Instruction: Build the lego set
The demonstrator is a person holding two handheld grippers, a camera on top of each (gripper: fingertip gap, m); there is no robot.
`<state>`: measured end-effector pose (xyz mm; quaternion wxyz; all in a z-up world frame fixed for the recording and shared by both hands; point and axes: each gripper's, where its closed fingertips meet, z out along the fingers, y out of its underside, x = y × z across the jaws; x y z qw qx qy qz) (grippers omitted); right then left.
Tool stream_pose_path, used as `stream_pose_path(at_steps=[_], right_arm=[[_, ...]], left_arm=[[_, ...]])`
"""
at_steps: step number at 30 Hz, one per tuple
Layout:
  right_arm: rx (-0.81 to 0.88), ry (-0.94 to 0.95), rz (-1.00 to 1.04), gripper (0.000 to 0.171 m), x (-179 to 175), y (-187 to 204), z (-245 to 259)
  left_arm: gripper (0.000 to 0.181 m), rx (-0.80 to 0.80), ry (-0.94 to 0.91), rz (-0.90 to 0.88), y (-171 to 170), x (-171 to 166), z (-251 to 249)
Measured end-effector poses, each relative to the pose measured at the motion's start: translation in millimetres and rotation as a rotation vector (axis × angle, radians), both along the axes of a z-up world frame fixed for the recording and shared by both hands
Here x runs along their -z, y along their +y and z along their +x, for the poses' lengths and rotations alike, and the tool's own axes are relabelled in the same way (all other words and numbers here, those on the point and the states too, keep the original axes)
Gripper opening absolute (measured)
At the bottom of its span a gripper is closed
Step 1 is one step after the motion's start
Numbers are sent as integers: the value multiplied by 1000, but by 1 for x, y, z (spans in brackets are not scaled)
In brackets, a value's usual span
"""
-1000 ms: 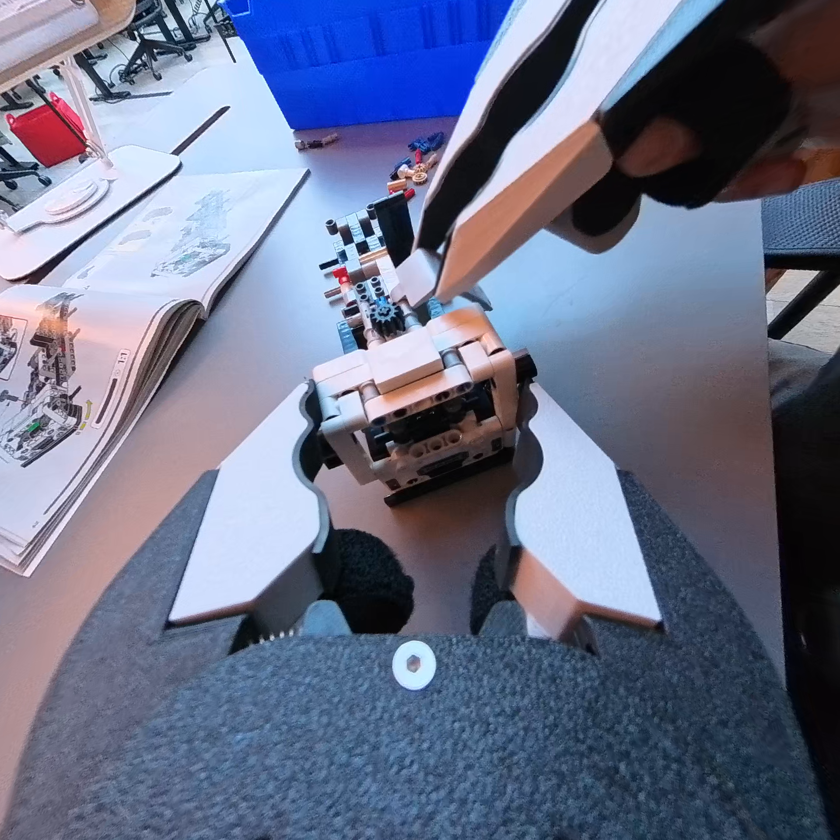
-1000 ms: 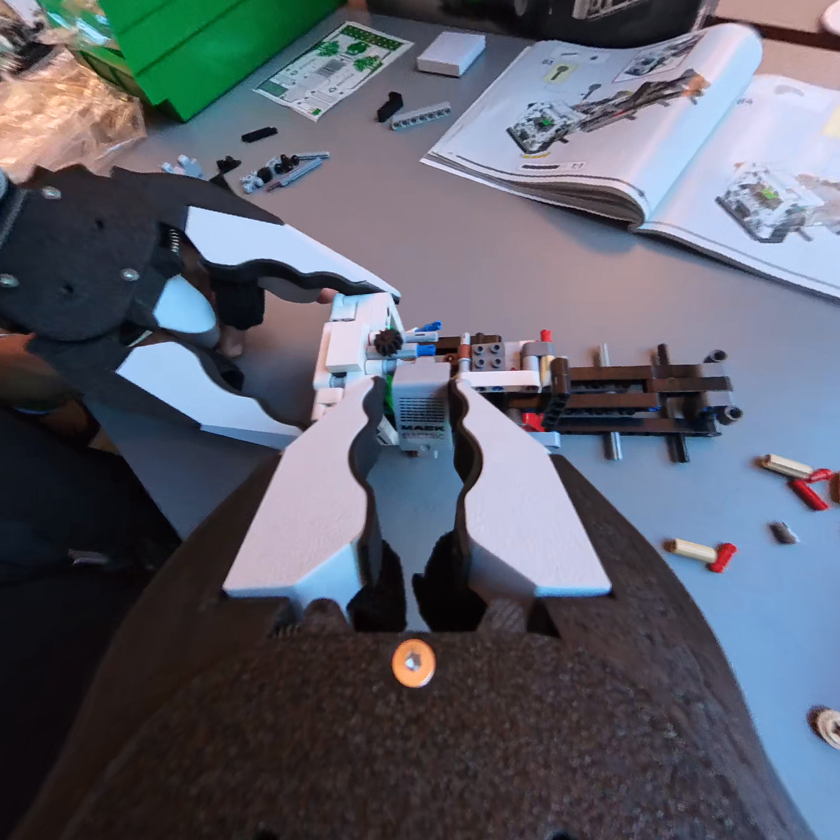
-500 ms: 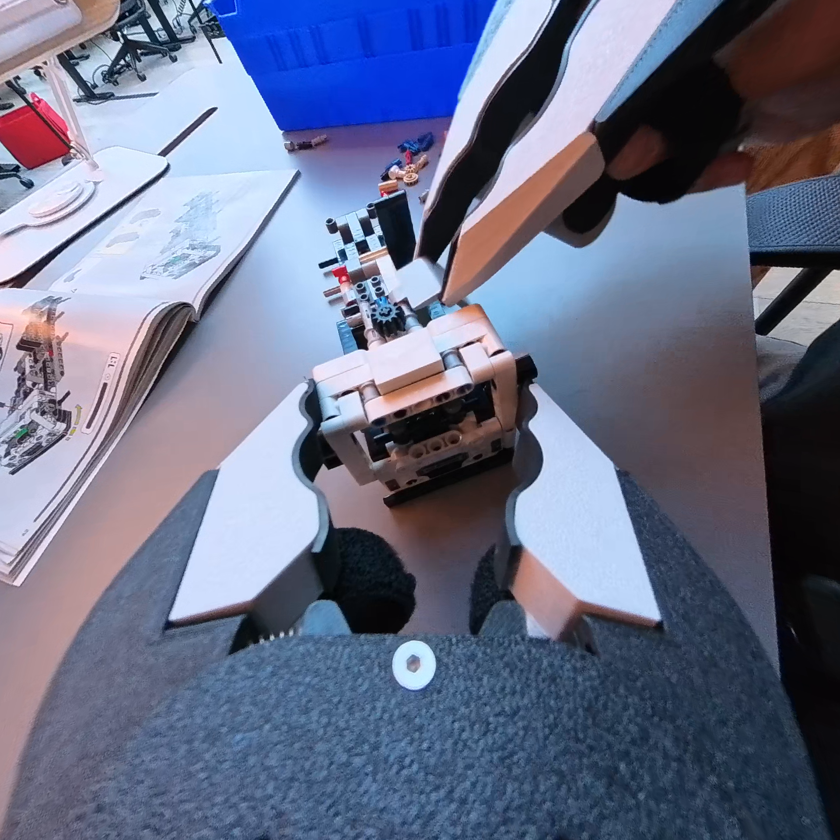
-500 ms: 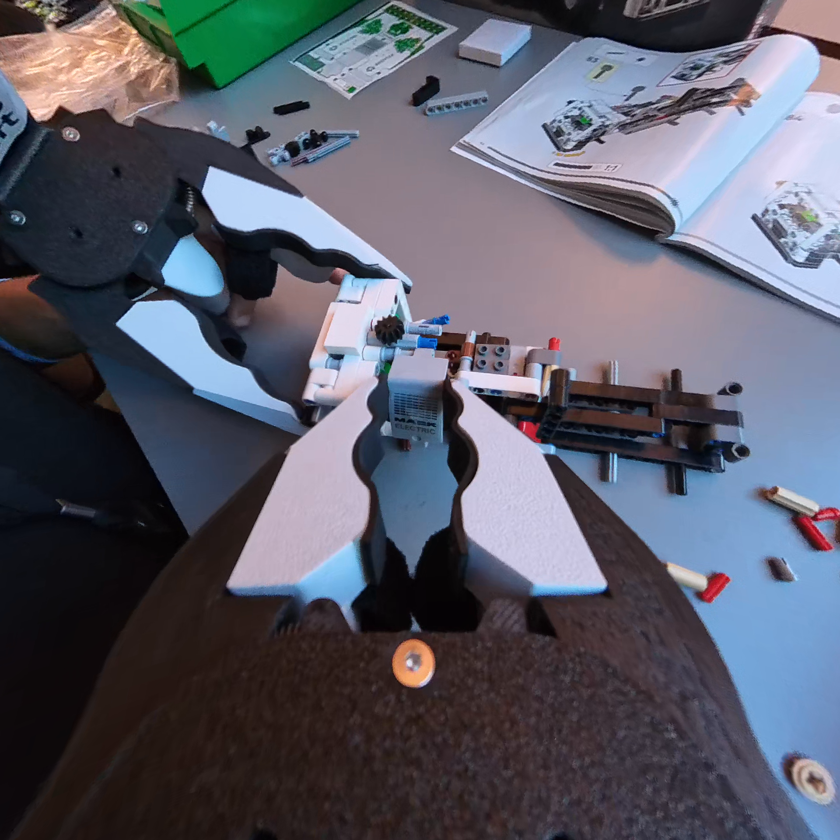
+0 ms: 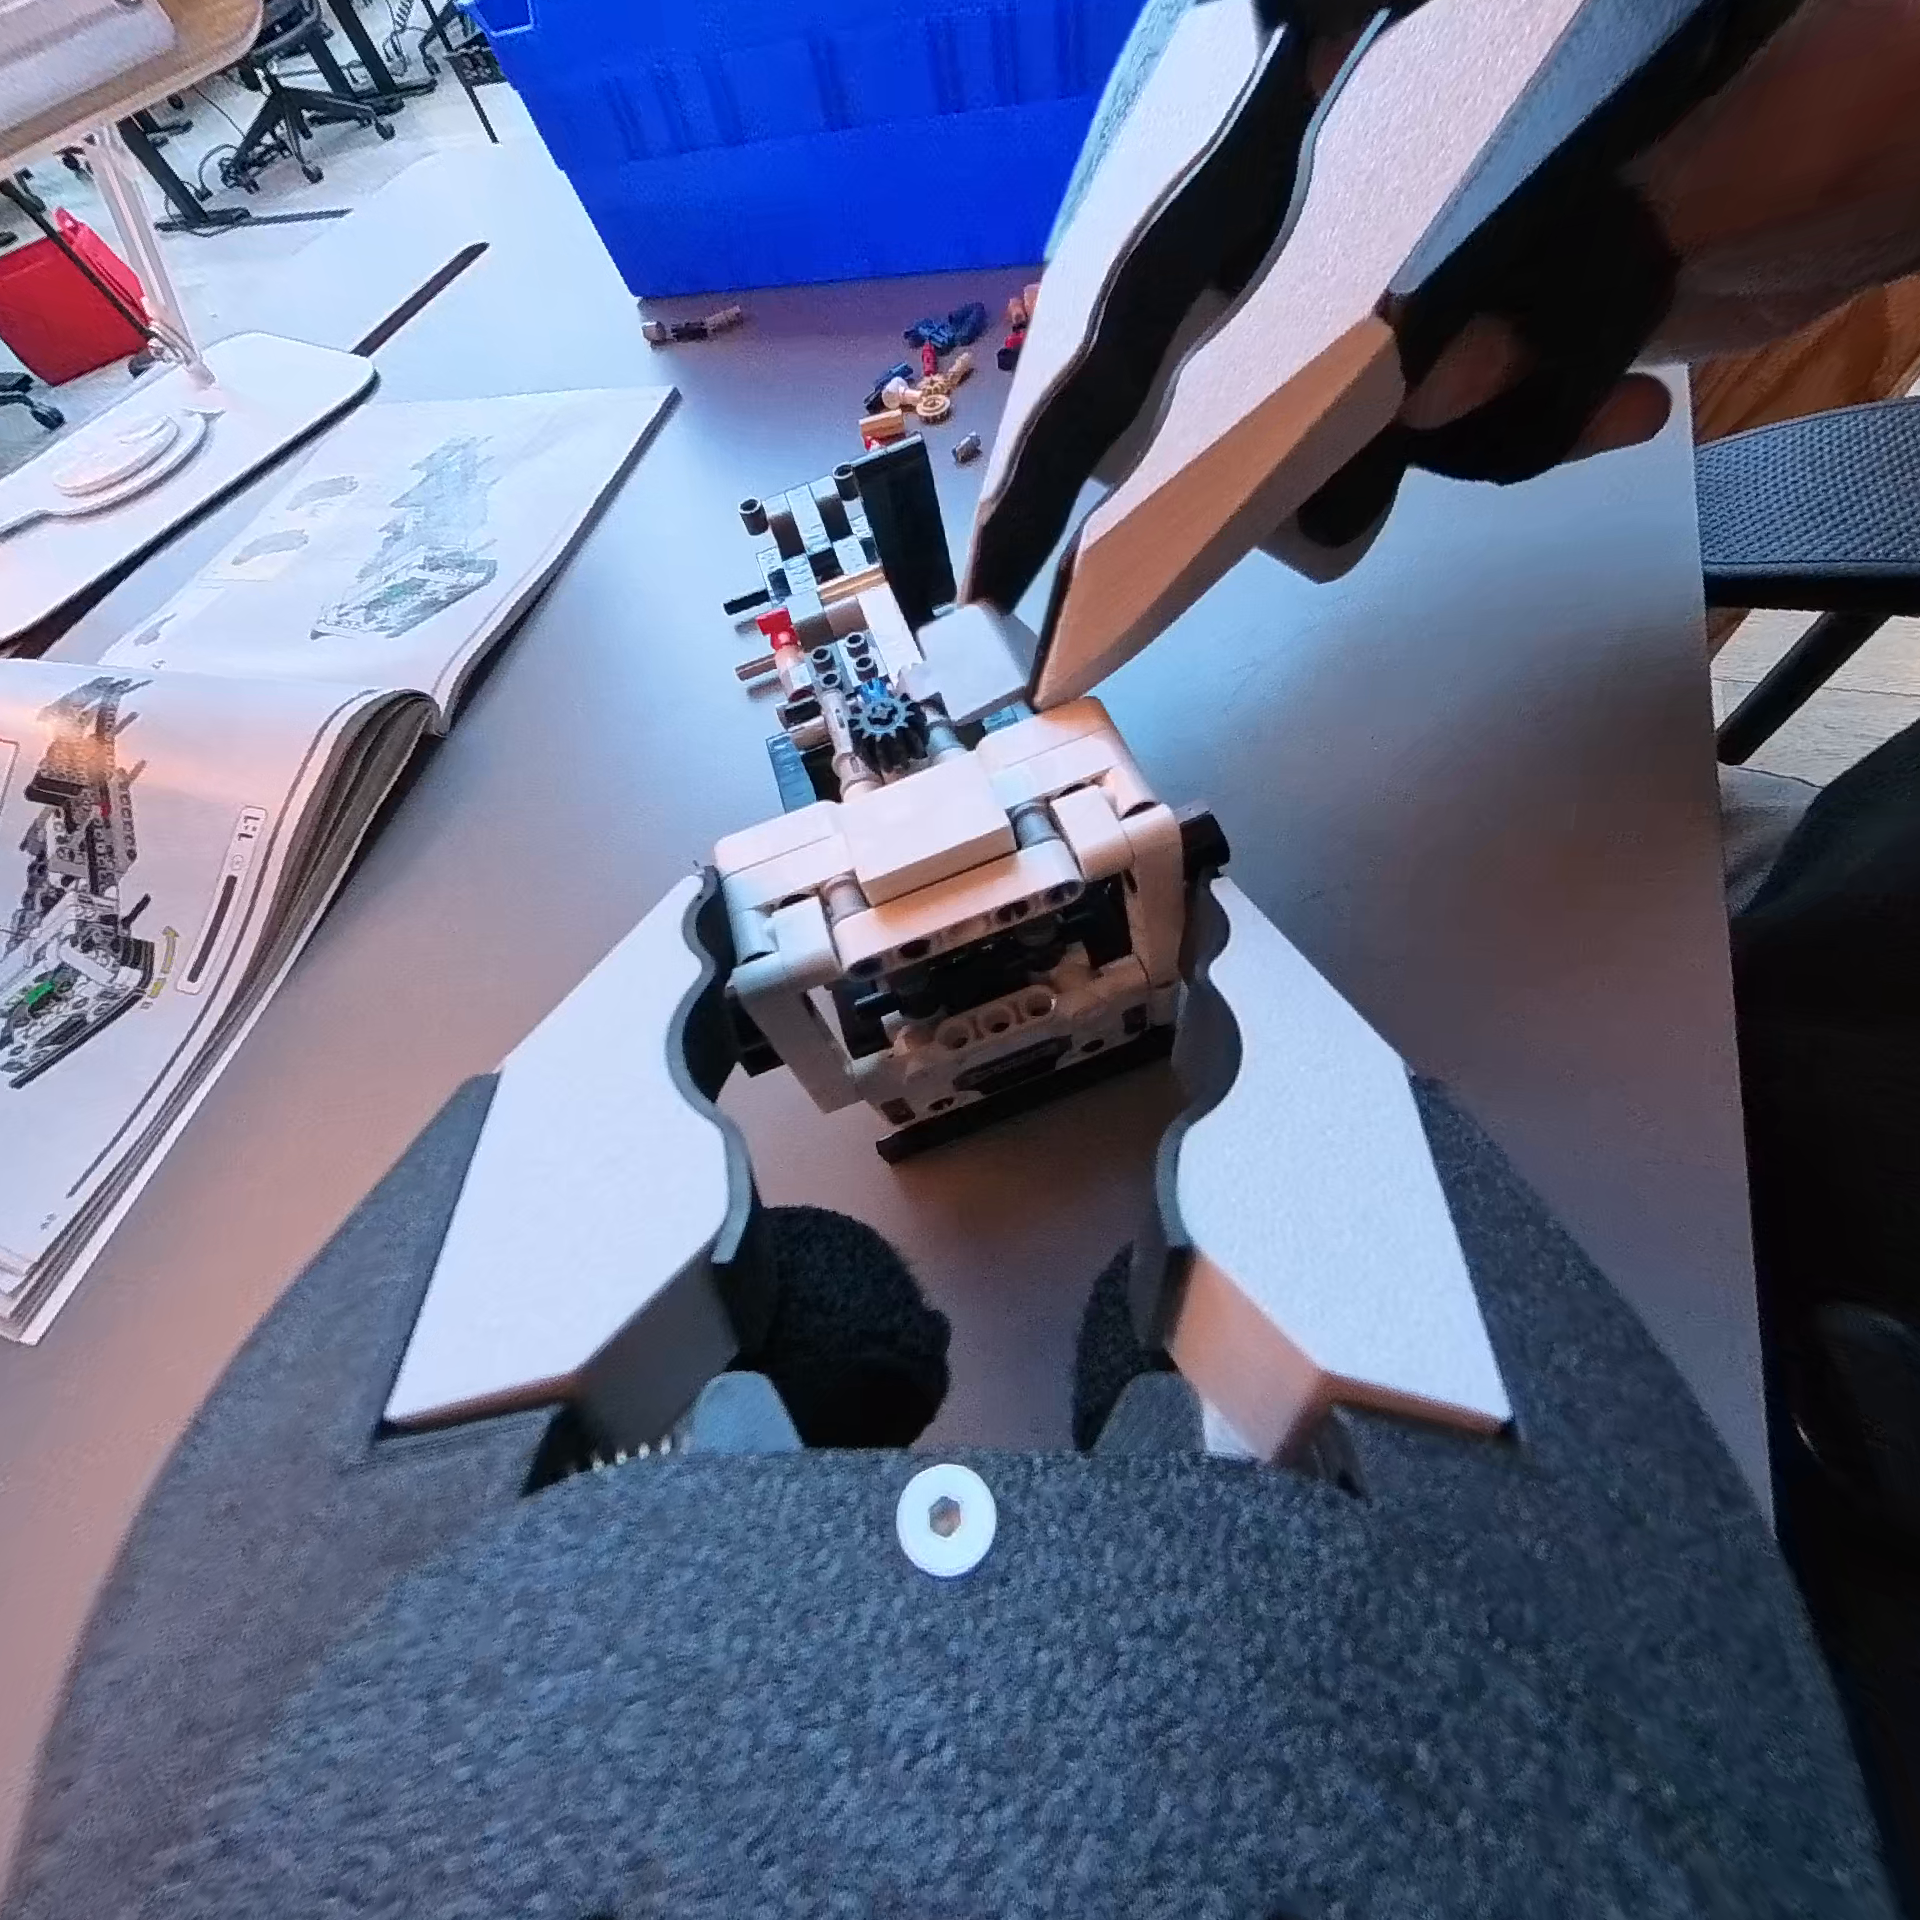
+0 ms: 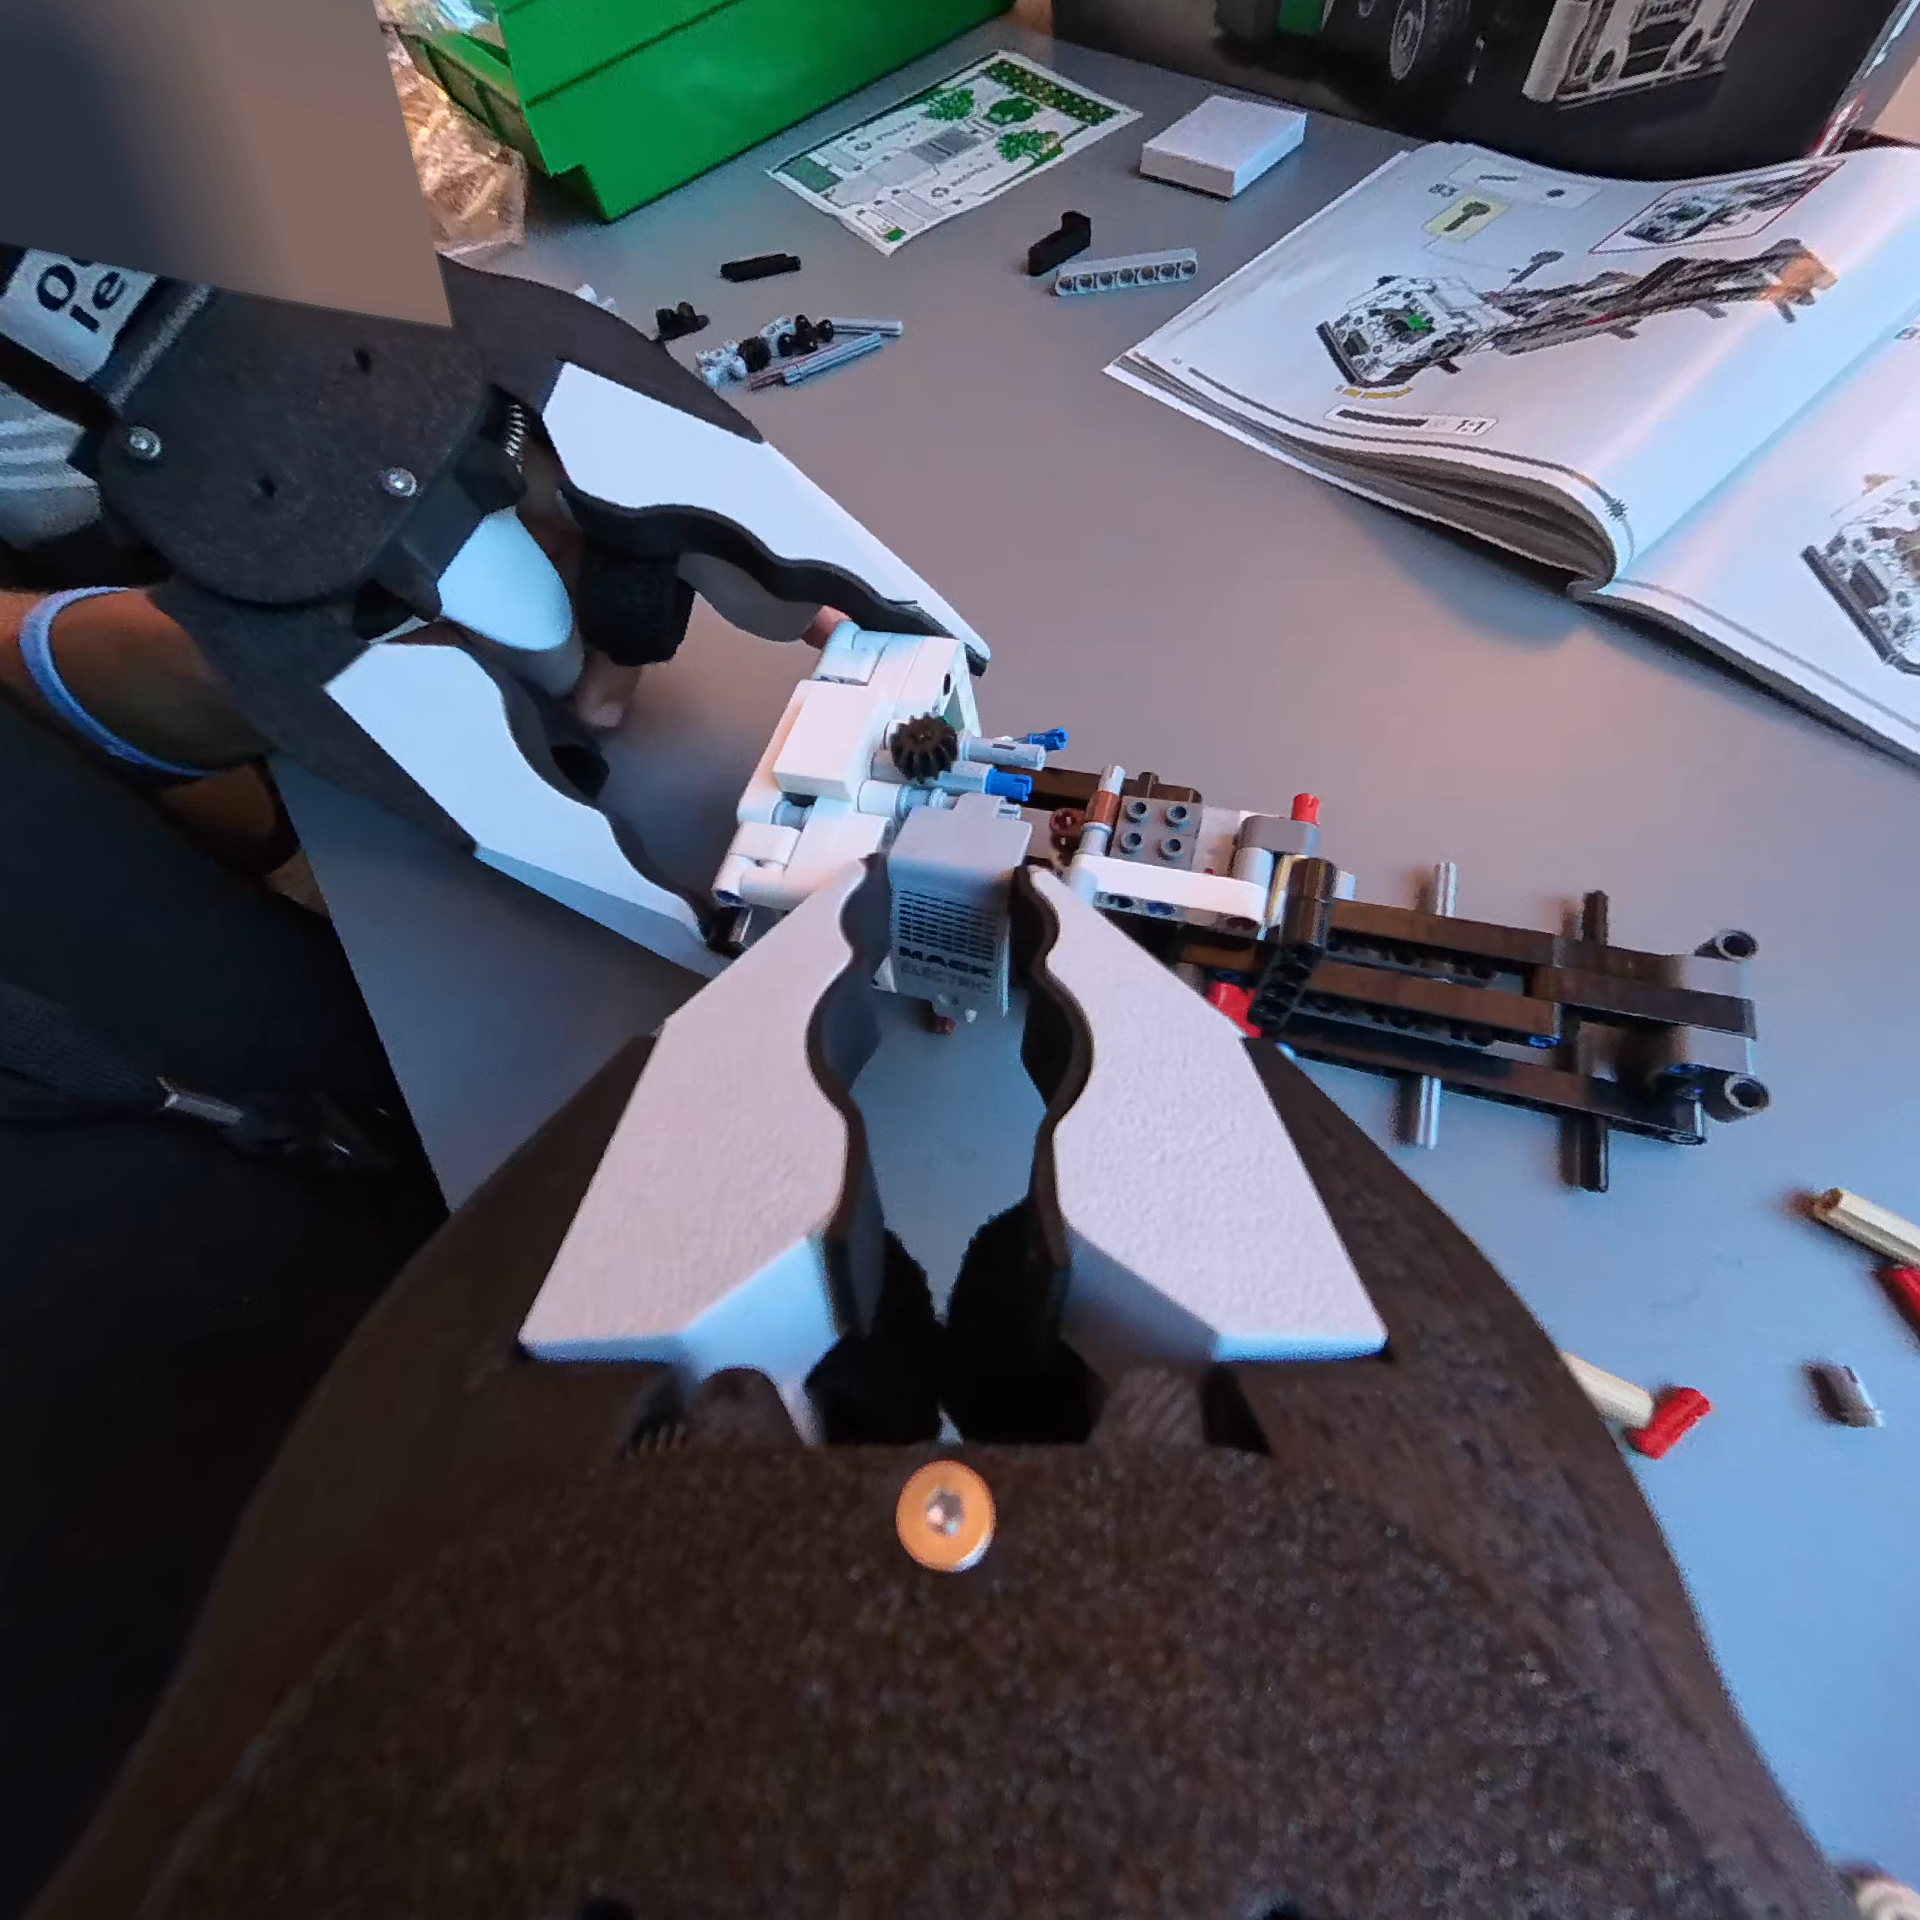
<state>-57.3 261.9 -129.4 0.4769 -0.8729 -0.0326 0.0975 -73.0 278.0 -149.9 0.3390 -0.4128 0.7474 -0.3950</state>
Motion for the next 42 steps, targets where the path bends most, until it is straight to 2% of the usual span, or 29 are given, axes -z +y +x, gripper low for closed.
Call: stream_pose_path(at_steps=[5,8,9,11,13,16,21,25,29,37,42], right_arm=[[0,93,31,22,-2,1,1],[-11,266,116,36,-12,-6,-2],[1,321,168,33,-18,-9,1],[71,364,217,4,-21,-12,16],[137,264,182,0,-11,-10,26],[147,117,136,0,-1,-3,22],[121,91,159,0,-7,0,14],[161,-19,147,0,-4,1,25],[135,51,136,0,-3,-1,20],[129,65,128,0,-1,1,18],[160,-14,105,0,1,3,20]], left_arm=[[85,-2,-2,3,0,0,0],[85,5,0,-2,-1,0,0],[85,6,0,-3,-1,0,0],[85,19,1,-4,-2,0,0],[85,26,0,-3,-3,0,-1],[85,24,-4,4,-3,0,-1],[85,23,-6,8,-3,0,-1],[85,22,-6,8,-3,0,-1],[85,22,-5,7,-3,0,-1],[85,22,-5,6,-3,0,-1],[85,22,-4,6,-3,0,-1]])
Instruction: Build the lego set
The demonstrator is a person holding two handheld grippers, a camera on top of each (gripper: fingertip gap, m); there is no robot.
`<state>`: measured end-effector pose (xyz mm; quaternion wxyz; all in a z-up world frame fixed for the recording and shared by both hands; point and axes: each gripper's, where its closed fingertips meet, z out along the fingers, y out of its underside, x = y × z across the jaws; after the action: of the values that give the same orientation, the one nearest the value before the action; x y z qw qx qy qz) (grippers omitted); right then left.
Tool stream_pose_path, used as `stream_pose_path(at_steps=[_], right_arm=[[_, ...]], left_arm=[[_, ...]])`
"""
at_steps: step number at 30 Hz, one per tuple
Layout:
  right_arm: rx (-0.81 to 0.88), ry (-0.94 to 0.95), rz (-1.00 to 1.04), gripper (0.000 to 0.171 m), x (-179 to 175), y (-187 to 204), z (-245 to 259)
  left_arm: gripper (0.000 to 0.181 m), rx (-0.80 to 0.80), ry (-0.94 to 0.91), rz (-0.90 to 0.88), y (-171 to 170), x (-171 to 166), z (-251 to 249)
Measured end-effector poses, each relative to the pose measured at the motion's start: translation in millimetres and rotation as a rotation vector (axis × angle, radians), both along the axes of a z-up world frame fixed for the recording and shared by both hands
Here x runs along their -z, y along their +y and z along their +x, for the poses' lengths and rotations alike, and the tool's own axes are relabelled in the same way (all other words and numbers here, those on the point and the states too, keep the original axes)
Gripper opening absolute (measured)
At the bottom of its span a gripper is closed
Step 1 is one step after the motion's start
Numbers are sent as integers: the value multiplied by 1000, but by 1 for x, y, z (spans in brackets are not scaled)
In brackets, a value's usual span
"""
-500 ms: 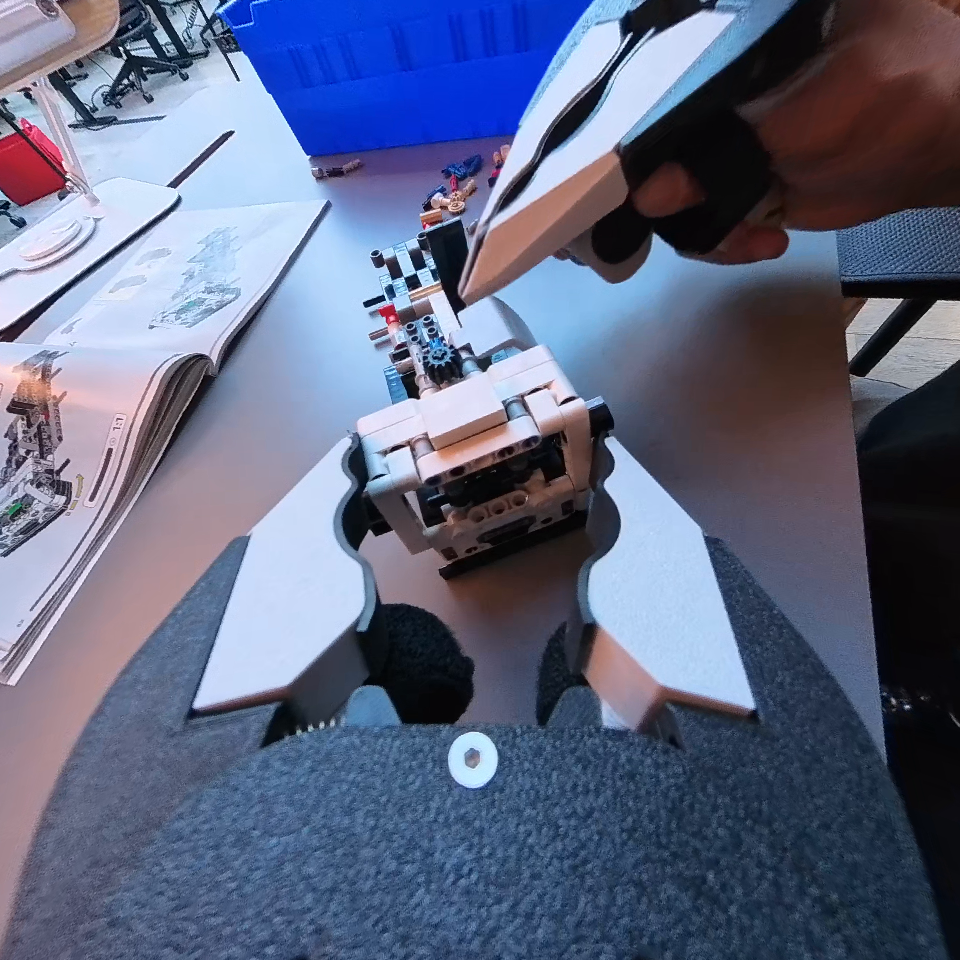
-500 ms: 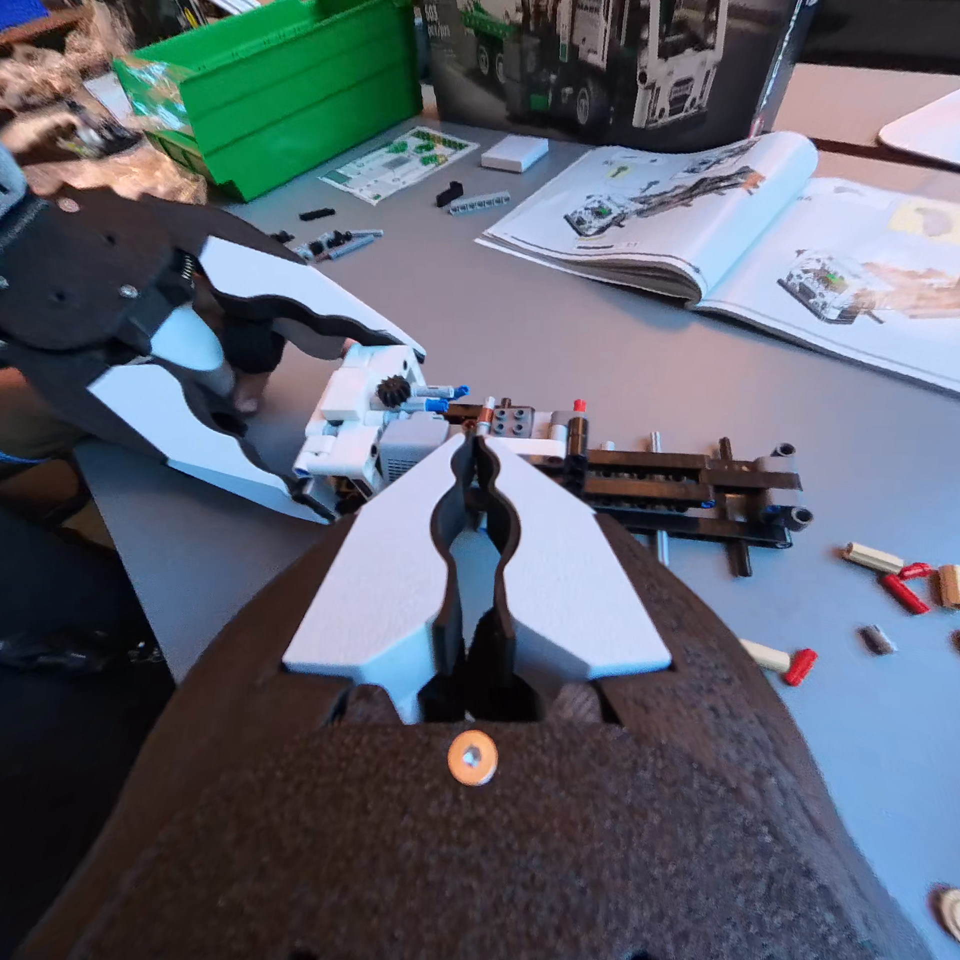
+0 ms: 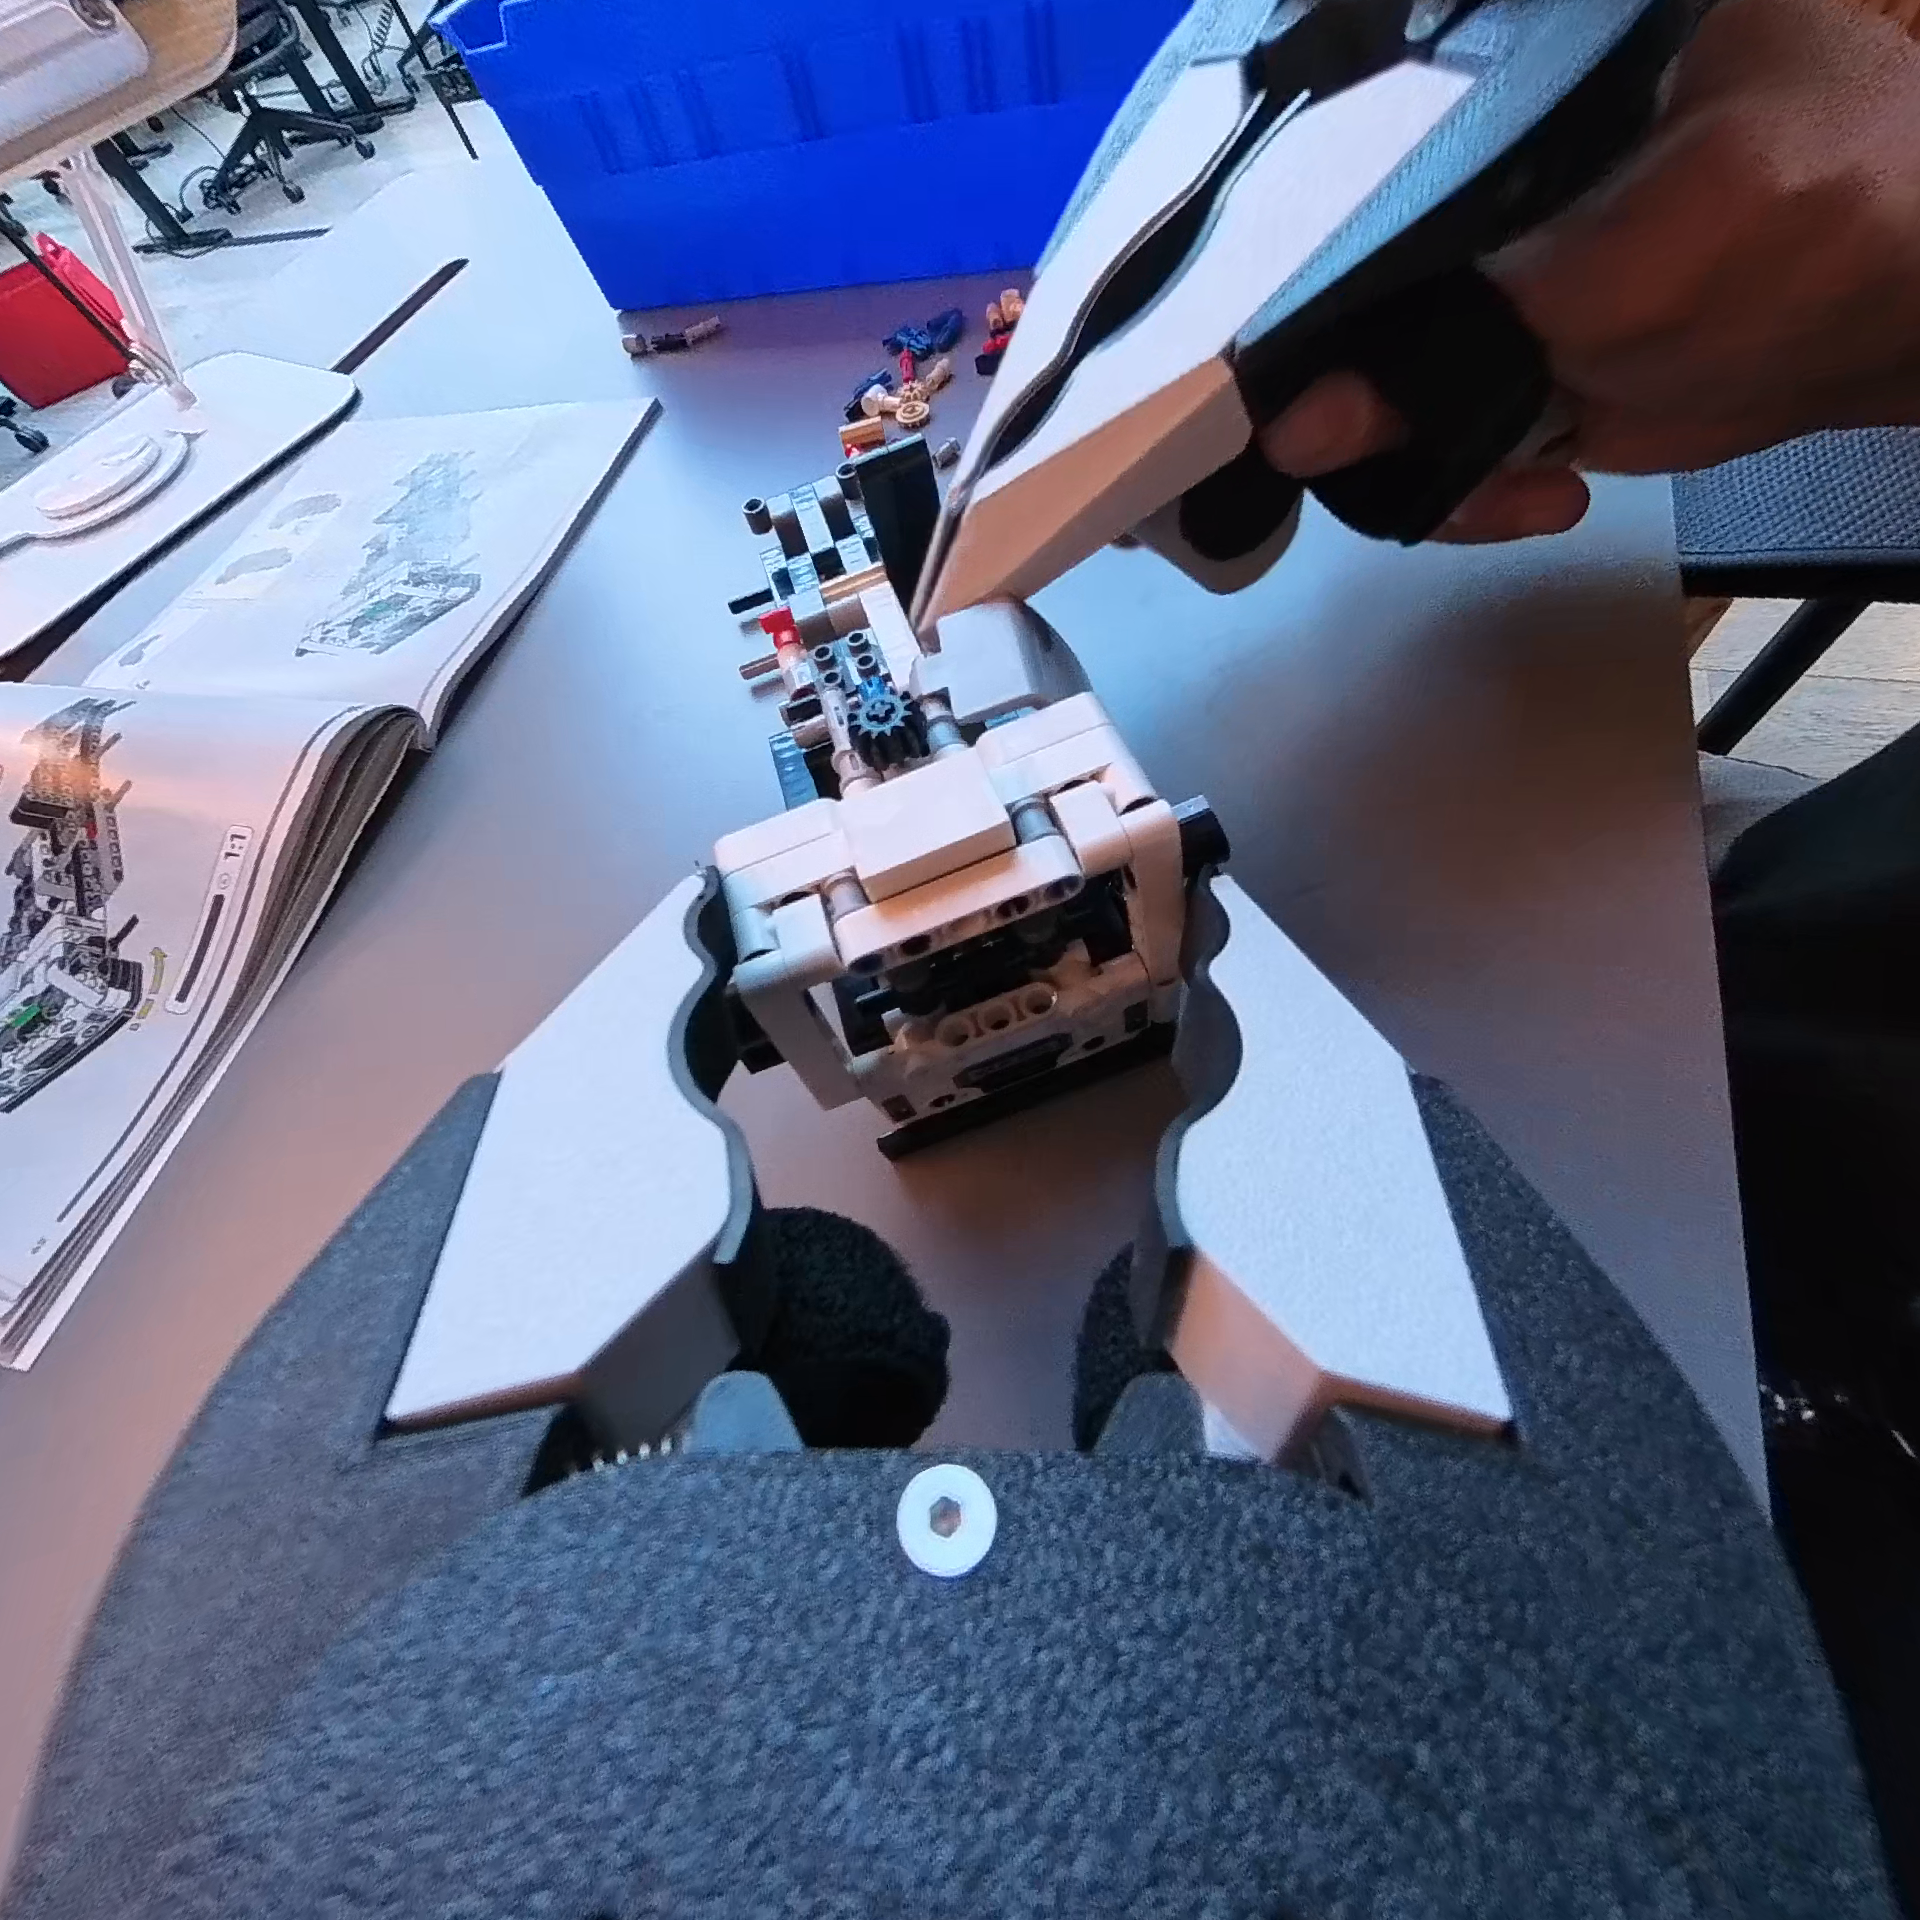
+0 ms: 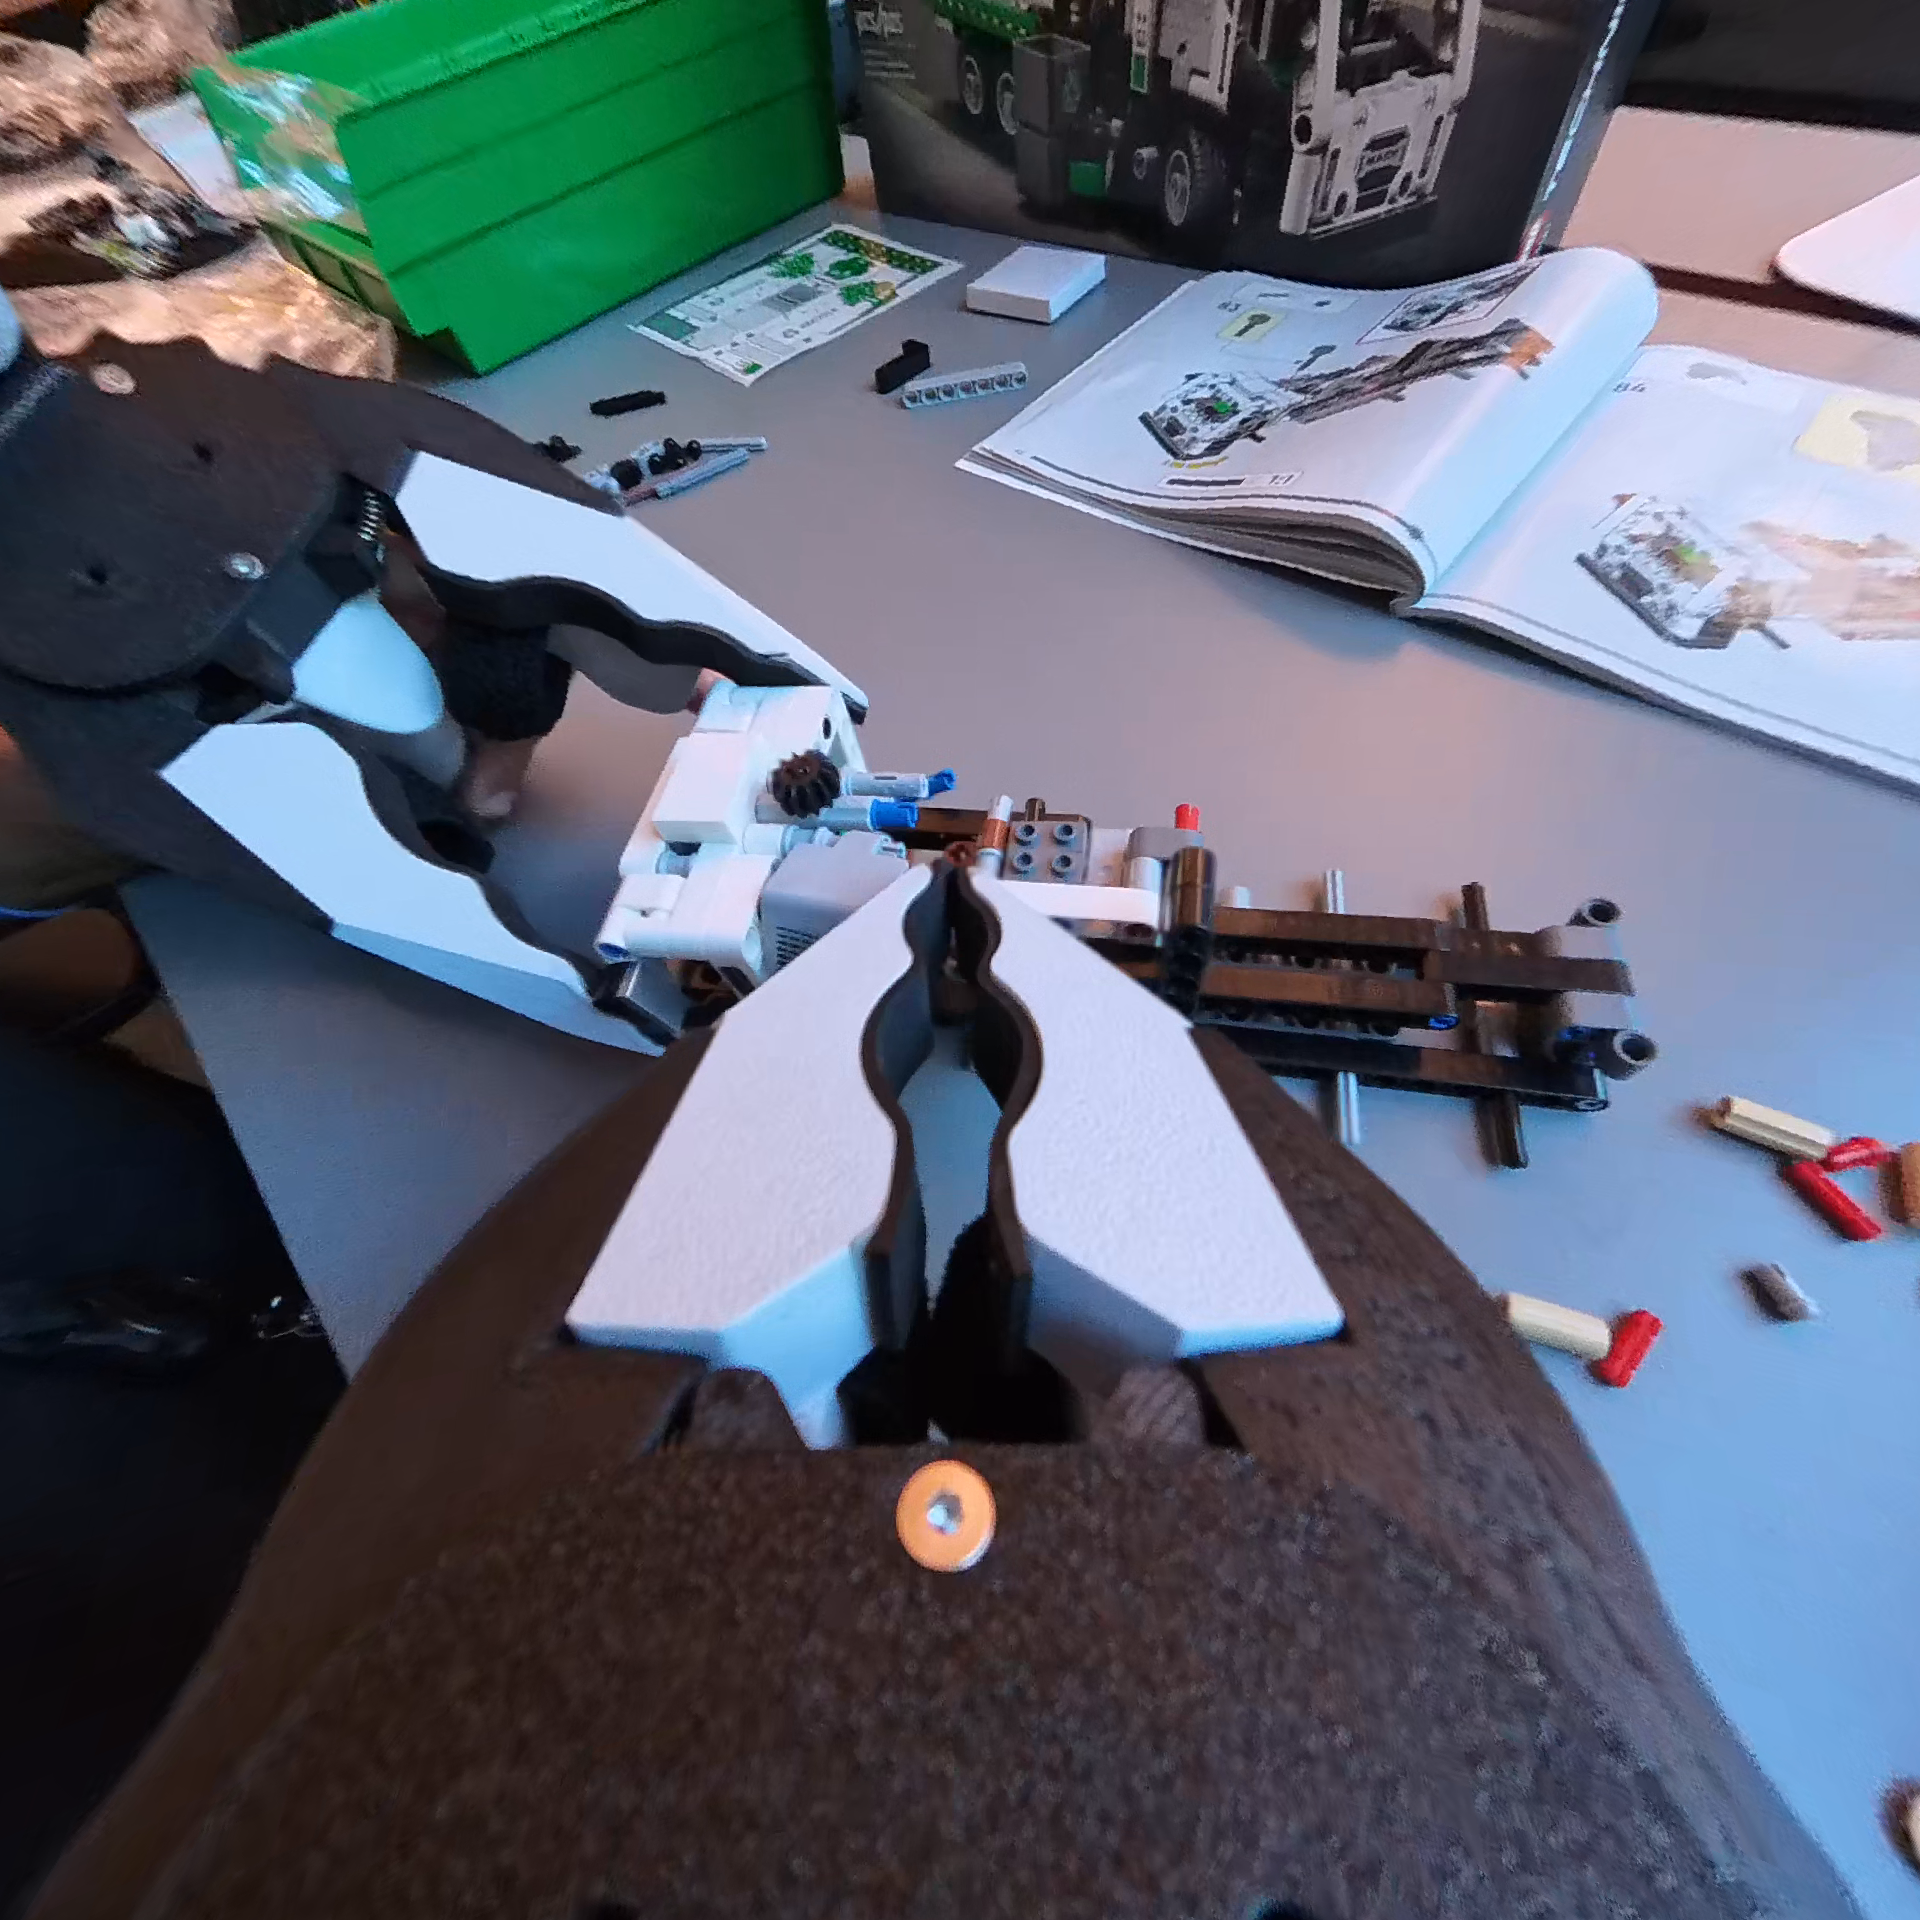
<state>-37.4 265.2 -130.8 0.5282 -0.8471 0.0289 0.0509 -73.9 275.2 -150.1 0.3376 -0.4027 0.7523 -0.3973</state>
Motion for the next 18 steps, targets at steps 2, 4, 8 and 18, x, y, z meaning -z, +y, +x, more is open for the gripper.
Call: stream_pose_path(at_steps=[2,4,8,18], right_arm=[[29,-25,-14,0,0,1,1],[71,-77,-27,0,1,1,5],[196,-89,17,0,-11,1,18],[-28,8,128,34,-13,-5,-20]], left_arm=[[85,-4,-2,3,0,0,0],[85,-8,-3,5,1,0,0],[85,-17,-7,11,2,0,1],[85,-23,-8,11,2,0,1]])
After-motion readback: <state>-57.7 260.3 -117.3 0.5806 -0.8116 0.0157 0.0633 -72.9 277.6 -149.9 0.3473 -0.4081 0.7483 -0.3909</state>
